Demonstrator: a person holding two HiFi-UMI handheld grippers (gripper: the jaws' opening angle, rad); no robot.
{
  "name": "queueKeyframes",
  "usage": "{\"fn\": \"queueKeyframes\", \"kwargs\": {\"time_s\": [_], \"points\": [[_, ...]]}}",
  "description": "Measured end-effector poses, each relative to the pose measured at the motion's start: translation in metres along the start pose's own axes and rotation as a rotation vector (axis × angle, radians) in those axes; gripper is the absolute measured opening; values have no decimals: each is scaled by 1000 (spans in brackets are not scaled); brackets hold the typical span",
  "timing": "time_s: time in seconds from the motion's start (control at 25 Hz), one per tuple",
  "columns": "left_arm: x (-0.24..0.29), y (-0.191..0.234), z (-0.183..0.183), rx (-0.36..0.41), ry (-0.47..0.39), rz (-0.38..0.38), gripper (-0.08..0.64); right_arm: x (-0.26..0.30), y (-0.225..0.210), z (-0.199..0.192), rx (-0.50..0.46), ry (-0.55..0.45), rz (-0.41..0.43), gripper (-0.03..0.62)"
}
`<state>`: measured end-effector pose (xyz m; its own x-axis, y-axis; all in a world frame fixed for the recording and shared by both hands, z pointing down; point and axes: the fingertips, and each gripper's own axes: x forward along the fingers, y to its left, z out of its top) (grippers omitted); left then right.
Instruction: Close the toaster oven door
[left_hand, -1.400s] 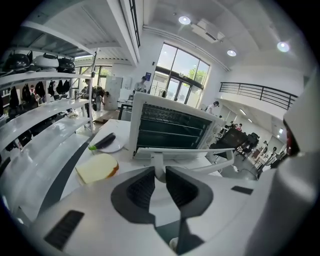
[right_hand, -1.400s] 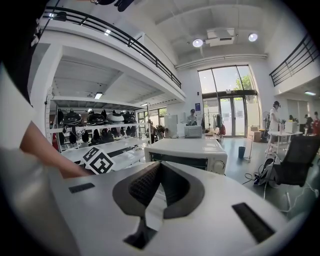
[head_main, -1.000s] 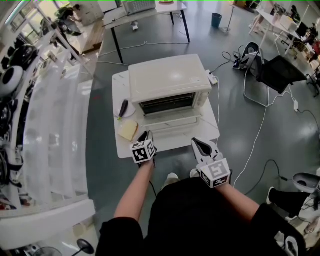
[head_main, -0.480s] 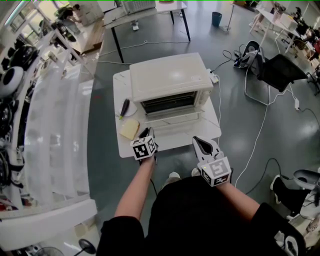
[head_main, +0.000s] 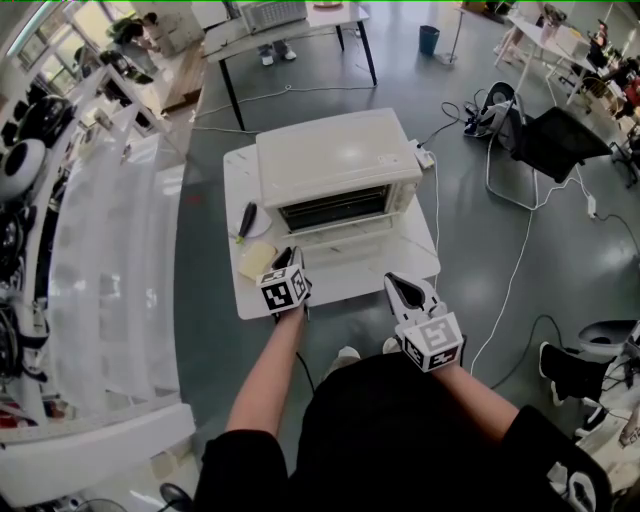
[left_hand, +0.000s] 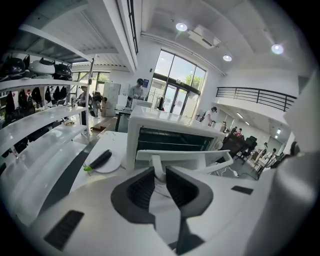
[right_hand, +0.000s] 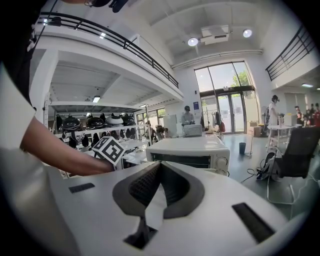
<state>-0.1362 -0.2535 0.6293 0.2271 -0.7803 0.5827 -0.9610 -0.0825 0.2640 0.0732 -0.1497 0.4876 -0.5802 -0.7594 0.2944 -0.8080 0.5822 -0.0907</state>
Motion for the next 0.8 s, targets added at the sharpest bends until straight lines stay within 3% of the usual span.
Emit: {"fn": "queueKeyframes", "kwargs": {"time_s": [0.28,0.8], "points": [[1,1,12,-10,-27,-2,81,-4,-18,-4,26,5,-66,21],[16,6,39,-9,-52,-9,81,5,-24,-3,28,2,-96,21]]}}
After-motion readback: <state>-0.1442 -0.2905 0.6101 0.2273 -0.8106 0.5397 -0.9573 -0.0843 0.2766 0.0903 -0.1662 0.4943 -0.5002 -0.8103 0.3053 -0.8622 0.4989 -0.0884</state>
